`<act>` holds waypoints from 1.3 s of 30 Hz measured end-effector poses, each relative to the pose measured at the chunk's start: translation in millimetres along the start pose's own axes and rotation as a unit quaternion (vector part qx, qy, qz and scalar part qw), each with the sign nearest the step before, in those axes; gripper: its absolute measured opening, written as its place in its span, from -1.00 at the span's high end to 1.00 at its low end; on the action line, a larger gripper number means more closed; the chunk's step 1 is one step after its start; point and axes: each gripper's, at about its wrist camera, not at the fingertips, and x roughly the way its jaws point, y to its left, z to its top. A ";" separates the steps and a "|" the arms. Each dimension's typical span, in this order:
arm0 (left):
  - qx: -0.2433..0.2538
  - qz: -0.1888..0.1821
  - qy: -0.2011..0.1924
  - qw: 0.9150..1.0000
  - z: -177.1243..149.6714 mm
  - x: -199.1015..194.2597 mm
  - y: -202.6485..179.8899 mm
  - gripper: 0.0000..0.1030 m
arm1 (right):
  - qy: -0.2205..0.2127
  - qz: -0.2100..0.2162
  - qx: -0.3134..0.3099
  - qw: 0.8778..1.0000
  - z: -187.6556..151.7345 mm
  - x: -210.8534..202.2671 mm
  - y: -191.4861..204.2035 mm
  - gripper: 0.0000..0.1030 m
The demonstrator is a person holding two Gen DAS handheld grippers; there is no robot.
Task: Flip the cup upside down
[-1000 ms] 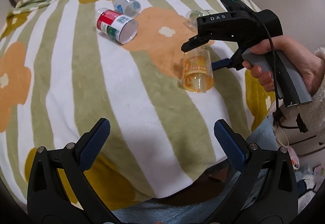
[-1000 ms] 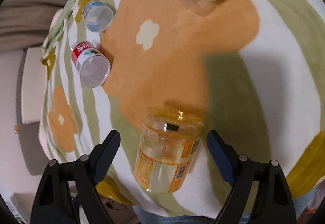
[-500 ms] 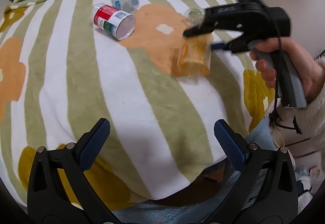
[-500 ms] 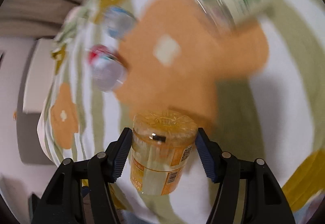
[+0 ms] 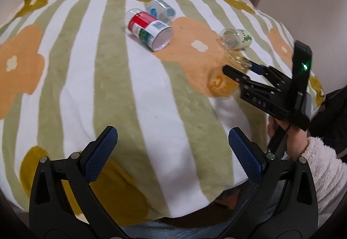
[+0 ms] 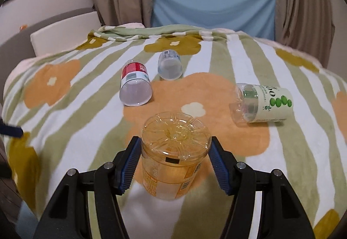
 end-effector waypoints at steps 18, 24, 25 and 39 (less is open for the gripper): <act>0.005 -0.008 0.003 1.000 2.9 3.6 -4.8 -0.98 | 0.013 0.015 -0.047 0.999 -10.2 -2.9 10.2 -0.14; 0.013 -0.002 -0.005 1.000 4.7 -2.9 -13.2 -0.98 | 0.026 0.034 -0.029 0.999 -7.6 -4.6 8.2 -0.99; 0.015 0.000 -0.006 1.000 4.6 -4.1 -14.8 -0.98 | 0.023 0.034 -0.020 0.999 -7.4 -8.1 5.1 -0.99; 0.032 0.022 -0.072 0.997 32.5 -34.6 -46.3 -0.98 | -0.012 -0.015 -0.032 0.999 18.3 -77.6 -7.2 -0.99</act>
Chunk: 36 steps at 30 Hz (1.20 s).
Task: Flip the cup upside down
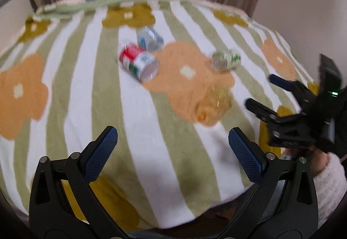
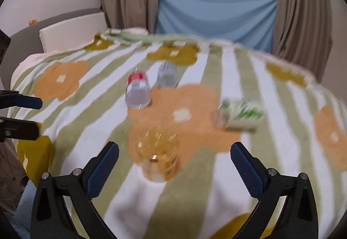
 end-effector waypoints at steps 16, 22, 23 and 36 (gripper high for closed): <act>0.046 0.086 -0.284 0.954 27.2 -116.2 -61.5 -0.98 | -0.159 -0.108 0.045 0.980 70.2 -143.9 -12.3 -0.99; 0.045 0.084 -0.296 0.951 19.3 -122.4 -64.3 -0.98 | -0.183 -0.112 0.068 0.974 58.9 -153.9 -13.9 -0.99; 0.042 0.085 -0.296 0.950 18.5 -122.3 -63.9 -0.98 | -0.184 -0.112 0.069 0.974 57.9 -154.9 -13.2 -0.99; 0.019 0.078 -0.284 0.955 14.9 -117.2 -53.6 -0.98 | -0.190 -0.122 0.073 0.971 59.4 -153.0 -13.7 -0.99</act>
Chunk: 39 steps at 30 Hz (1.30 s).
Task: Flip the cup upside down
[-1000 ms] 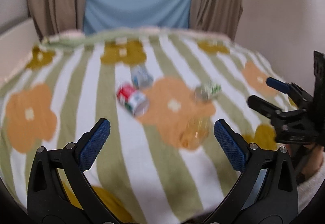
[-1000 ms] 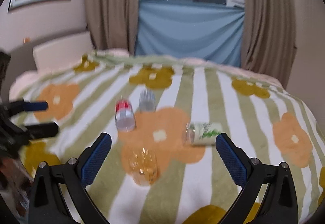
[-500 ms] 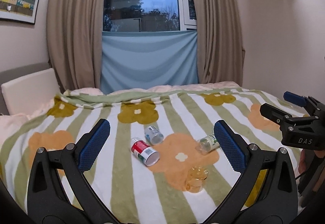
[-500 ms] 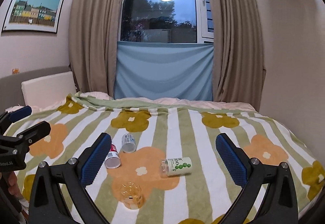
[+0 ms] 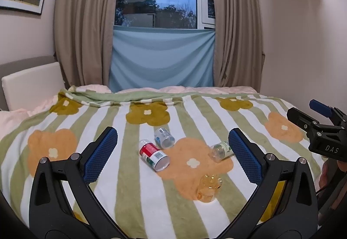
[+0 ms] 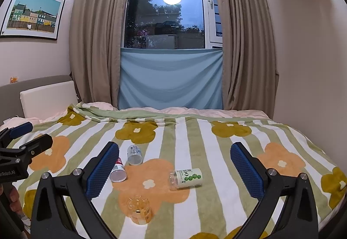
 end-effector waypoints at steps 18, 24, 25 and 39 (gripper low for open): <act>-0.012 -0.003 0.006 1.000 -6.9 2.5 3.8 -0.98 | 0.003 0.000 0.000 1.000 -2.6 1.5 -5.0 -0.99; -0.011 -0.004 0.006 1.000 -7.4 1.7 3.3 -0.98 | 0.003 0.000 0.000 1.000 -3.6 1.7 -5.0 -0.99; -0.010 -0.006 0.006 1.000 -7.9 1.6 3.1 -0.98 | 0.002 0.000 0.000 1.000 -3.1 1.8 -4.7 -0.99; -0.004 -0.010 0.009 1.000 -6.2 2.9 -1.0 -0.98 | 0.003 0.000 0.000 1.000 -4.3 3.2 -5.2 -0.99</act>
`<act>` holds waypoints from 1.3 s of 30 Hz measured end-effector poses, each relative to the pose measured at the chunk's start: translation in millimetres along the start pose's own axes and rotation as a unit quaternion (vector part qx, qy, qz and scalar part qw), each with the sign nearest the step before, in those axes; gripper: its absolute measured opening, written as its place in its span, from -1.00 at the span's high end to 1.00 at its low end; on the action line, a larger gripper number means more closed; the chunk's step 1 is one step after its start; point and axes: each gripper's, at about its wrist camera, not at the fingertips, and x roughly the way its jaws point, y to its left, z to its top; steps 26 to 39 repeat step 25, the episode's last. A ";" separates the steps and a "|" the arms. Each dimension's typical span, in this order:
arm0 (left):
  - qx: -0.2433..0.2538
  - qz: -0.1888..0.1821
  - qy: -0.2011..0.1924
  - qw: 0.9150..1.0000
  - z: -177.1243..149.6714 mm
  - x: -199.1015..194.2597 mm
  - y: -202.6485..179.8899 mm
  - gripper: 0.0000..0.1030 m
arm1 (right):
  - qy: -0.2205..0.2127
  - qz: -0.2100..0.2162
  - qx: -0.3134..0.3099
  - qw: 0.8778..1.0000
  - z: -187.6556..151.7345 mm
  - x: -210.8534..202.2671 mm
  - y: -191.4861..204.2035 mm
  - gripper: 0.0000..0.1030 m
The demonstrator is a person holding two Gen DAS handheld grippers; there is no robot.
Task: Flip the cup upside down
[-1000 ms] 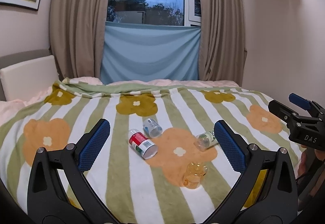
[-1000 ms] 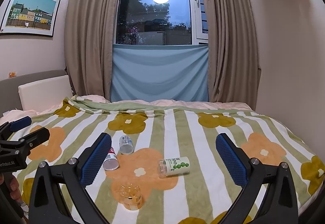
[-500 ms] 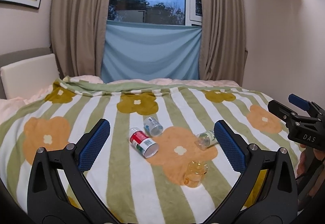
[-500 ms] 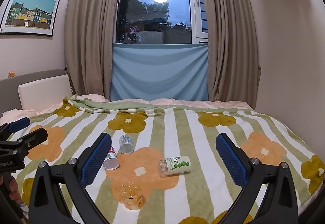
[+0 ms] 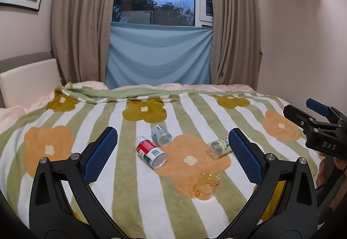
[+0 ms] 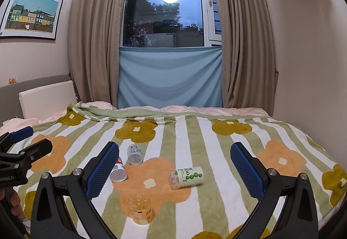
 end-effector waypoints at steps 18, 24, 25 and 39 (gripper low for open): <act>0.009 0.008 -0.033 0.999 1.2 -10.2 -2.0 -0.99 | -0.001 0.000 0.002 1.000 0.3 -0.2 0.0 -0.99; 0.004 0.008 -0.048 0.999 2.2 -13.7 2.4 -0.99 | -0.001 0.002 0.001 1.000 -1.1 0.8 6.8 -0.99; 0.005 0.011 -0.048 0.999 2.4 -13.4 2.5 -0.99 | 0.000 0.002 0.001 1.000 -1.9 1.6 8.7 -0.99; 0.005 0.011 -0.048 0.999 2.4 -13.4 2.5 -0.99 | 0.000 0.002 0.001 1.000 -1.9 1.6 8.7 -0.99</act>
